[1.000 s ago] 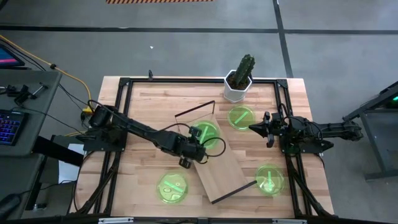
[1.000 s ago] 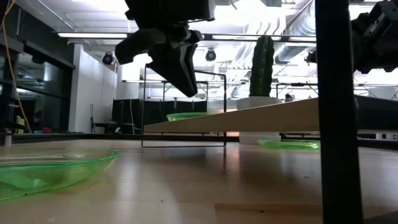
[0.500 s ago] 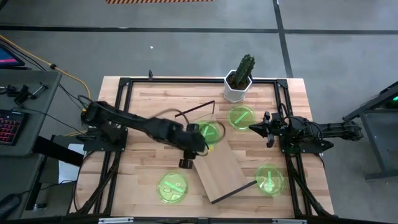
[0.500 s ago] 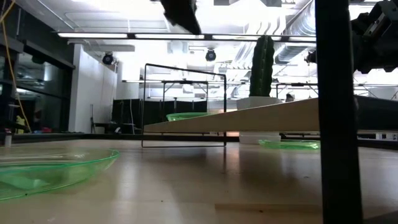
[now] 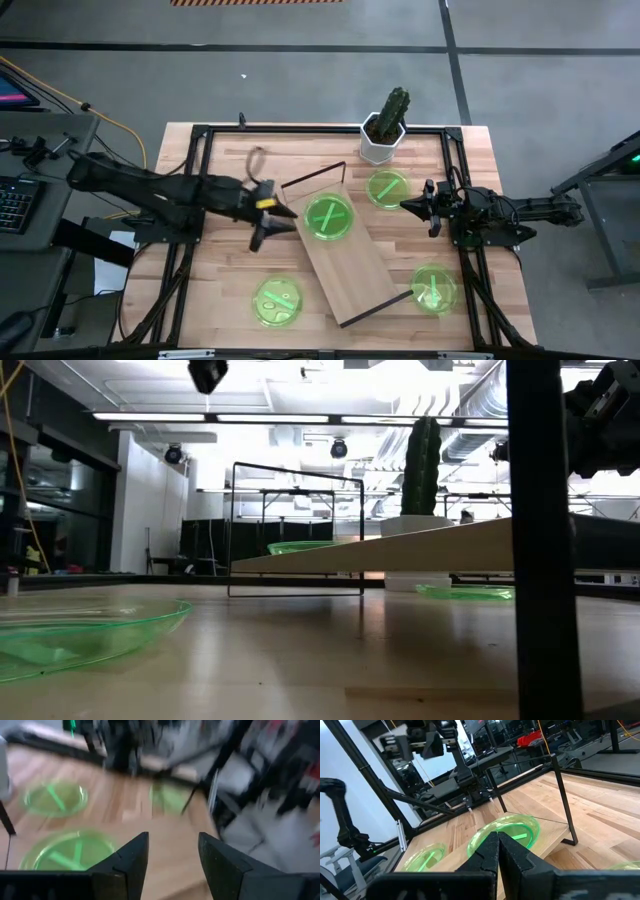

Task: Place and stack plates onto a shelf
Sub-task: Stack the top green plate on top of the green plate on the shelf

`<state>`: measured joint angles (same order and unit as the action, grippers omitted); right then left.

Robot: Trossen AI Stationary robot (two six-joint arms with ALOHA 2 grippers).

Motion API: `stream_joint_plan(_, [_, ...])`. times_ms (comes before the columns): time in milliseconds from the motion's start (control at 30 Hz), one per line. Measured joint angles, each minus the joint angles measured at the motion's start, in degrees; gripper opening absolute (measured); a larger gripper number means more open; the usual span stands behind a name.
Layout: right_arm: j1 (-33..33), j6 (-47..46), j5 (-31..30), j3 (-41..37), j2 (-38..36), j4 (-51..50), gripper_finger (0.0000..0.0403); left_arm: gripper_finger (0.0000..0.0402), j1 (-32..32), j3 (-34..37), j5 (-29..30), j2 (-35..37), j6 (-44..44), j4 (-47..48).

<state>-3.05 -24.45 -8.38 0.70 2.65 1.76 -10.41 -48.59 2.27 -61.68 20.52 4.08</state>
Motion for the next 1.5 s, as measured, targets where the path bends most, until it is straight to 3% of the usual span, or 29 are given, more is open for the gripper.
stream_joint_plan(167, [0.0, 0.0, 0.0, 0.0, 0.0, 0.0, 0.0000, 0.0161, 1.7, 8.9, 2.8, 6.6, 5.6, -15.1])
stream_joint_plan(533, [0.0, -0.3, -0.1, 0.0, 0.0, 0.1, 0.0000, 0.0161, 4.8, 10.4, 5.1, 8.4, 7.6, -17.8])
stream_joint_plan(633, [0.0, -6.3, -2.0, 0.0, 0.0, 4.1, 0.0000, 0.0161, 4.8, 10.4, 6.2, 8.4, 12.5, -17.7])
stream_joint_plan(733, [0.0, -19.1, -6.1, 0.0, -0.1, 13.0, 0.0000, 0.0161, 4.8, 10.4, 7.3, 8.4, 15.3, -17.7])
stream_joint_plan(900, [0.1, -27.5, -16.6, 0.0, 0.0, 18.5, 0.0000, 0.0161, 4.8, 10.4, 12.8, 8.4, 11.7, -17.7])
stream_joint_plan(1000, [0.1, -31.0, -18.0, 0.4, 1.0, 19.8, 0.0001, 0.0161, 4.8, 10.4, 15.4, 8.4, 9.5, -17.7])
stream_joint_plan(1100, [0.1, -31.4, -18.9, 4.4, 4.6, 12.7, 0.0005, 0.0161, 4.8, 10.4, 17.0, 8.4, 8.1, -17.7])
stream_joint_plan(1200, [1.4, -34.6, -20.8, 10.8, 10.4, -3.1, 0.0025, 0.0161, 5.5, 10.4, 17.5, 8.4, 6.8, -17.6])
stream_joint_plan(1400, [6.2, -43.7, -20.1, 23.3, 24.5, -32.1, 0.0112, 0.0161, 8.5, 10.4, 14.5, 10.3, 6.3, -16.2])
stream_joint_plan(1500, [9.3, -48.8, -17.7, 26.3, 31.5, -40.5, 0.0157, 0.0161, 9.9, 10.4, 11.5, 12.2, 6.3, -13.8])
